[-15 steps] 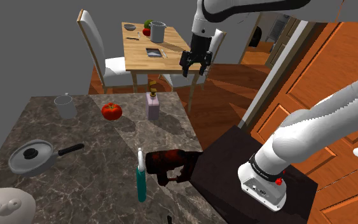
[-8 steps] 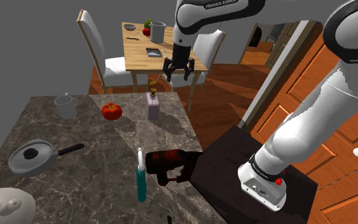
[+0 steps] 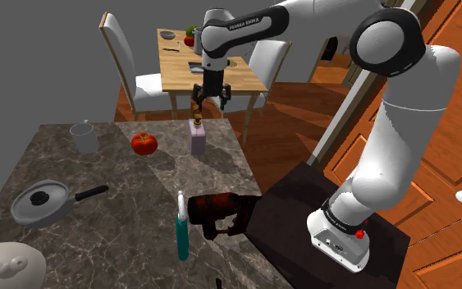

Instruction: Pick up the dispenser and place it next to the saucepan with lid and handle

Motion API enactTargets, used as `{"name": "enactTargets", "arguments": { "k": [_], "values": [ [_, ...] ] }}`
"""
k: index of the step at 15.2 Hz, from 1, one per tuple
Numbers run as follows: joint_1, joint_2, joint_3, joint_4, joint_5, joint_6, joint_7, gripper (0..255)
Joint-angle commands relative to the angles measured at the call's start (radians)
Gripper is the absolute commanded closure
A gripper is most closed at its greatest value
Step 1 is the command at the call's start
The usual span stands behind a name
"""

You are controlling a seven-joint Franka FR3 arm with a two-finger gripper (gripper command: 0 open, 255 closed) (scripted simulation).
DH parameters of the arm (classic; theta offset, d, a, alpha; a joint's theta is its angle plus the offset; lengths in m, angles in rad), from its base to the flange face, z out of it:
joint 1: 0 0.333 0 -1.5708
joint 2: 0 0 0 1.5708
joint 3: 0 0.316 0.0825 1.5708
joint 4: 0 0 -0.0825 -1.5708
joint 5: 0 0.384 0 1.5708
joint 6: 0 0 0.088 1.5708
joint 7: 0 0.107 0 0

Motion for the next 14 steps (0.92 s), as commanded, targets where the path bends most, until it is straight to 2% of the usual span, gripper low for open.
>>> {"name": "enactTargets", "arguments": {
  "k": [1,8,14],
  "values": [
    [0.008,0.086,-0.002,0.076,-0.005,-0.001,0.031,0],
    [0.025,0.406,-0.023,0.421,-0.014,-0.068,0.114,0],
    [0.03,0.426,-0.023,0.382,-0.012,-0.009,0.115,0]
  ]
}}
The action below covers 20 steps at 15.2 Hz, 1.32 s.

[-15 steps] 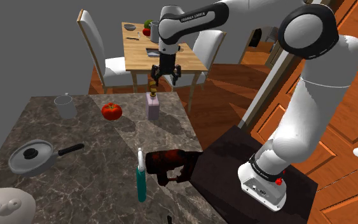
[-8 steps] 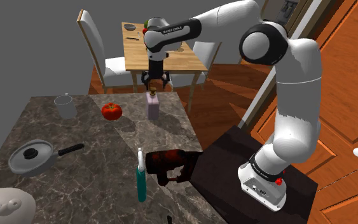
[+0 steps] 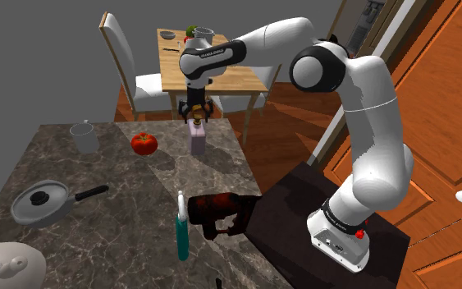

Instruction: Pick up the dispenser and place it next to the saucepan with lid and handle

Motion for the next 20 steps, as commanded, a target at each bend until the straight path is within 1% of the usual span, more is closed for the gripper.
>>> {"name": "enactTargets", "arguments": {
  "k": [1,2,10,11,20],
  "values": [
    [0.002,0.007,0.0,-0.016,0.0,0.024,0.0,0],
    [0.003,0.012,0.001,-0.03,0.001,0.043,0.0,0],
    [0.003,0.012,0.001,-0.03,0.001,0.043,0.0,0],
    [0.003,0.012,0.001,-0.03,0.001,0.043,0.0,255],
    [0.003,0.012,0.001,-0.03,0.001,0.043,0.0,255]
  ]
}}
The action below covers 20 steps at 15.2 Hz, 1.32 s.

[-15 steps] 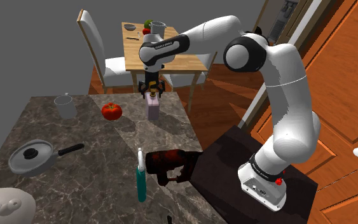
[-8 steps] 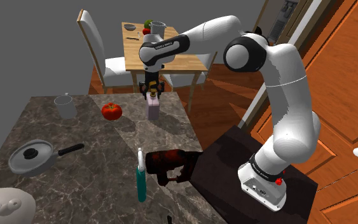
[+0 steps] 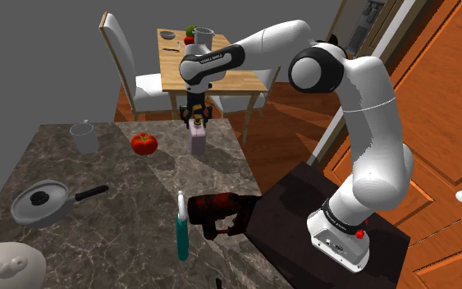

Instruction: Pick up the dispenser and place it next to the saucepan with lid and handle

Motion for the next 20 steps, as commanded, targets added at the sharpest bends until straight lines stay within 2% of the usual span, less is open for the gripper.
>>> {"name": "enactTargets", "arguments": {
  "k": [1,20],
  "values": [
    [0.0,-0.007,0.0,0.002,0.0,-0.009,0.001,255],
    [-0.003,-0.107,0.003,0.098,0.001,-0.203,0.021,255]
  ]
}}
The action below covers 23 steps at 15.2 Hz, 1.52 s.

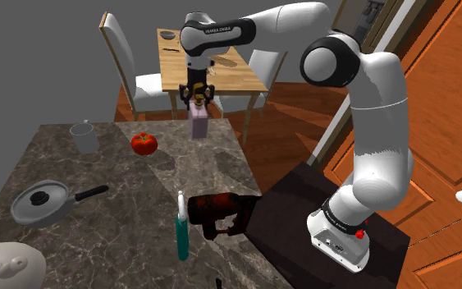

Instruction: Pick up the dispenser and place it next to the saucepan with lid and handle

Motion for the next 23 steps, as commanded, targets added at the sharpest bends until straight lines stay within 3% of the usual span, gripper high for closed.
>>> {"name": "enactTargets", "arguments": {
  "k": [1,12,23],
  "values": [
    [-0.001,-0.004,0.0,0.021,0.0,-0.025,0.001,255],
    [-0.001,-0.024,0.002,0.136,0.0,-0.158,0.016,255],
    [0.15,-0.115,0.064,-0.021,0.018,-0.063,0.216,255]
  ]
}}
